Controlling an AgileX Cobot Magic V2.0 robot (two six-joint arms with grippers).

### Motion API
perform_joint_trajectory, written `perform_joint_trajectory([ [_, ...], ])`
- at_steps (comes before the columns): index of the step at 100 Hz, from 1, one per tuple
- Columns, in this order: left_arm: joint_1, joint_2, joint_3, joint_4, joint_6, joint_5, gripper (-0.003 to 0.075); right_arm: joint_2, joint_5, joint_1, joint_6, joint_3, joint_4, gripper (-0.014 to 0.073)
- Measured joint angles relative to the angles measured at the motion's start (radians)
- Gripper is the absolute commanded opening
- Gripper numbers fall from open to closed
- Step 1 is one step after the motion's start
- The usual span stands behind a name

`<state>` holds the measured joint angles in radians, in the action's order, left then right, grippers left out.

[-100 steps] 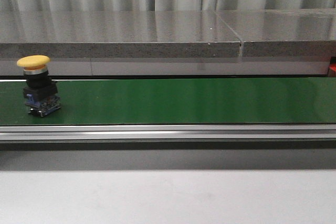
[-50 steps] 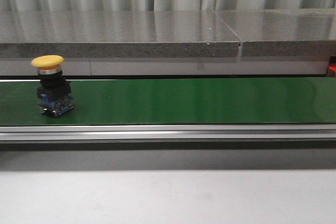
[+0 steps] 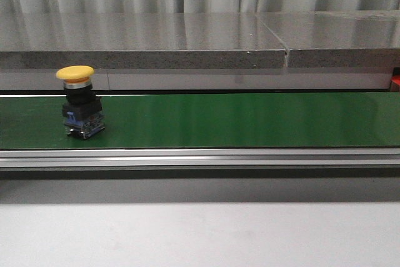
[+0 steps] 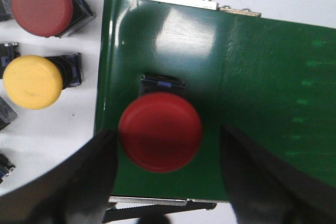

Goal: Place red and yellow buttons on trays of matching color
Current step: 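Place the red button on the belt and open the left gripper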

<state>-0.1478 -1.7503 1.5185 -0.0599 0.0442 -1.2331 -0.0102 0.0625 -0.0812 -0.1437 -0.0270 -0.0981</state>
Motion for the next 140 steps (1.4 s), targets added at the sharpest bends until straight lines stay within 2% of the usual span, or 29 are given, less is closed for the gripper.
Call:
perform_joint_trajectory([
  [12,0.000,0.000,0.002,0.000,0.000,0.000,0.0538,0.000,0.000,0.000,0.000,0.000,0.000,-0.0067],
  [28,0.006,0.025,0.002,-0.013,0.014,0.043,0.0448,0.000,0.000,0.000,0.000,0.000,0.000,-0.0067],
  [40,0.033,0.087,0.002,-0.014,0.028,0.117,0.0274,0.000,0.000,0.000,0.000,0.000,0.000,-0.0067],
  [55,0.118,0.168,-0.002,-0.017,0.049,0.170,-0.0024,0.000,0.000,0.000,0.000,0.000,0.000,-0.0067],
  [78,0.274,0.310,-0.130,-0.025,0.075,0.291,-0.0021,0.000,0.000,0.000,0.000,0.000,0.000,-0.0067],
  [90,0.322,0.408,-0.233,-0.025,0.077,0.350,-0.0021,0.000,0.000,0.000,0.000,0.000,0.000,-0.0067],
  [111,0.337,0.629,-0.427,-0.025,0.078,0.431,-0.0021,0.000,0.000,0.000,0.000,0.000,0.000,-0.0067],
  [140,0.339,0.997,-0.653,-0.028,0.078,0.443,-0.0021,0.000,0.000,0.000,0.000,0.000,0.000,-0.0067],
])
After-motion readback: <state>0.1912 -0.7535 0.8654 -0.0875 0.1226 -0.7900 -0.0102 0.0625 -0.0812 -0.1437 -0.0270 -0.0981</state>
